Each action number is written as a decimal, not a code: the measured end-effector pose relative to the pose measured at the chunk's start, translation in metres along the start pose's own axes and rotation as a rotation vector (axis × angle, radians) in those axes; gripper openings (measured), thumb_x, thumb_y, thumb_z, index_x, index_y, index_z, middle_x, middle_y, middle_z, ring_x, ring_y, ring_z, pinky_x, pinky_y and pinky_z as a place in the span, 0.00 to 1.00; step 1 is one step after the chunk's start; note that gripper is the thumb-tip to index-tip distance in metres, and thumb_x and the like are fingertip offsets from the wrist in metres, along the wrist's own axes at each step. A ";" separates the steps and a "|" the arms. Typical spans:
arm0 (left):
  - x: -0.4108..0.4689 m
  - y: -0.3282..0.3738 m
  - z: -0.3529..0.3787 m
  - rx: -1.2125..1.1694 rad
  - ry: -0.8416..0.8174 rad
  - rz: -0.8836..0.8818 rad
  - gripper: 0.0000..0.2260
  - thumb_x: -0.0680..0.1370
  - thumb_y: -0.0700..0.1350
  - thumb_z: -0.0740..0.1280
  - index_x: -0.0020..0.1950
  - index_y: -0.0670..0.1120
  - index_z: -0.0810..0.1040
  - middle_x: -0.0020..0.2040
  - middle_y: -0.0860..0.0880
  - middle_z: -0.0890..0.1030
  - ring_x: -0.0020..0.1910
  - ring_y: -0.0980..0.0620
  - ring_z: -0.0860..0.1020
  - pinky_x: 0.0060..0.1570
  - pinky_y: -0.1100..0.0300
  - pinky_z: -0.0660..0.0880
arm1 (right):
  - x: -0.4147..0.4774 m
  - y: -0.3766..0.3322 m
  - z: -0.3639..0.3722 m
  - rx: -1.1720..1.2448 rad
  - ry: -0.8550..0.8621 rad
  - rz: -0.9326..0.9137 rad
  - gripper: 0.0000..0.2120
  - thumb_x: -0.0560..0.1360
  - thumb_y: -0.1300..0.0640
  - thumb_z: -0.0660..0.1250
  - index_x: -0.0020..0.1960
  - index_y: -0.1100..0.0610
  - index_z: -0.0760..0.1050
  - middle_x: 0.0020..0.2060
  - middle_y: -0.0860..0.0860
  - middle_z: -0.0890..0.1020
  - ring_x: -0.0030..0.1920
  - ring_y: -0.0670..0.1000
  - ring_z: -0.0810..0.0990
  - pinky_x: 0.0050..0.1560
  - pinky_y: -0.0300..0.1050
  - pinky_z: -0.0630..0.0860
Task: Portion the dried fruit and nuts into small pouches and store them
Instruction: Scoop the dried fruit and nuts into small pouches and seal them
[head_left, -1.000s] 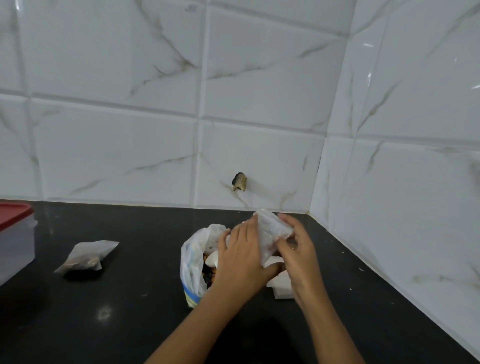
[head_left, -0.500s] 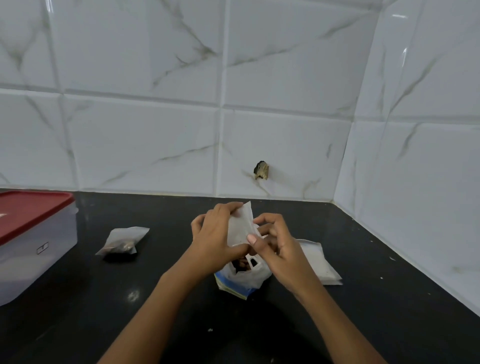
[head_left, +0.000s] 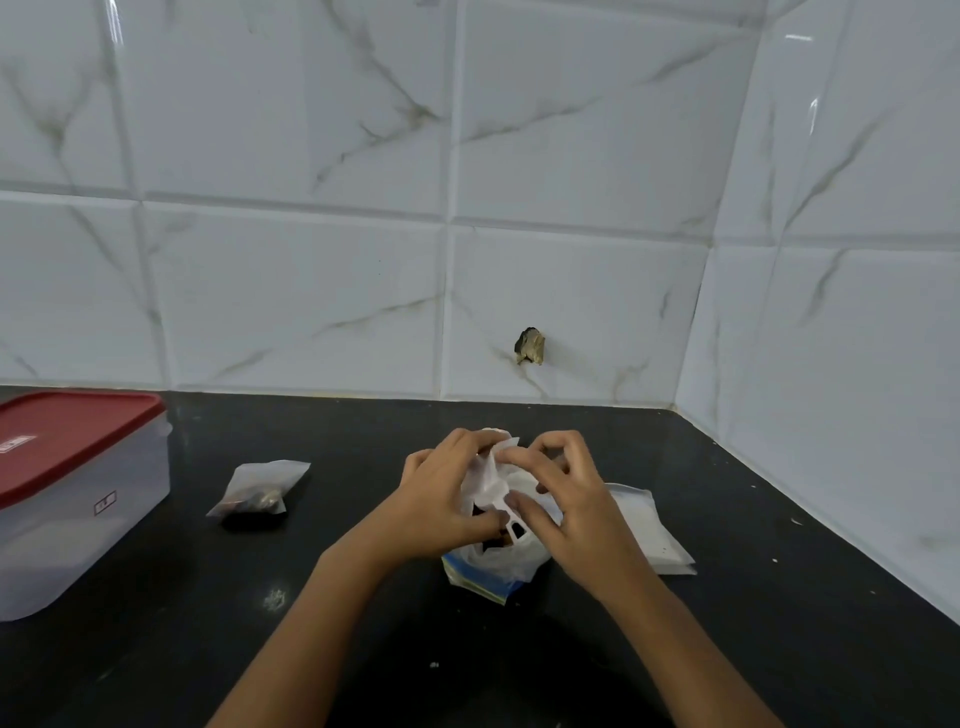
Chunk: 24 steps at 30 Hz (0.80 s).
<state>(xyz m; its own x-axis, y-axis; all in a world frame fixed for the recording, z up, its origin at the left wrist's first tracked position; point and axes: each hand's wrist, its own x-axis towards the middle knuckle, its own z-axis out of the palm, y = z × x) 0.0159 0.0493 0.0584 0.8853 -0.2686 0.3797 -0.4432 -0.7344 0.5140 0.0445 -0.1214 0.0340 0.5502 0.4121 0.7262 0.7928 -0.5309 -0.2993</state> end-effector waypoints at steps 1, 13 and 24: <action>0.000 0.000 -0.001 0.001 -0.005 -0.002 0.29 0.69 0.56 0.69 0.67 0.57 0.62 0.59 0.60 0.68 0.59 0.63 0.67 0.64 0.64 0.53 | 0.001 -0.001 0.000 -0.022 0.020 -0.019 0.11 0.73 0.49 0.62 0.55 0.42 0.70 0.51 0.43 0.66 0.46 0.47 0.75 0.46 0.39 0.76; -0.002 -0.002 -0.003 -0.096 -0.086 -0.060 0.32 0.55 0.68 0.68 0.55 0.56 0.72 0.51 0.58 0.75 0.53 0.59 0.73 0.63 0.52 0.68 | 0.004 -0.009 -0.010 -0.195 -0.057 -0.297 0.05 0.71 0.56 0.62 0.44 0.50 0.76 0.48 0.42 0.81 0.47 0.44 0.72 0.46 0.37 0.67; -0.003 -0.005 -0.012 -0.194 -0.133 -0.070 0.27 0.57 0.61 0.75 0.53 0.58 0.72 0.50 0.58 0.79 0.52 0.60 0.76 0.54 0.60 0.74 | 0.000 -0.013 -0.011 -0.168 -0.177 -0.266 0.13 0.68 0.59 0.65 0.50 0.47 0.71 0.57 0.43 0.79 0.54 0.44 0.68 0.49 0.39 0.67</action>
<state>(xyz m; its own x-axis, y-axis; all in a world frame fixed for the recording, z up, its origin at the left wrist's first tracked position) 0.0133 0.0613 0.0639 0.9197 -0.3106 0.2400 -0.3877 -0.6238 0.6786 0.0313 -0.1221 0.0450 0.3790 0.6664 0.6421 0.8684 -0.4958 0.0019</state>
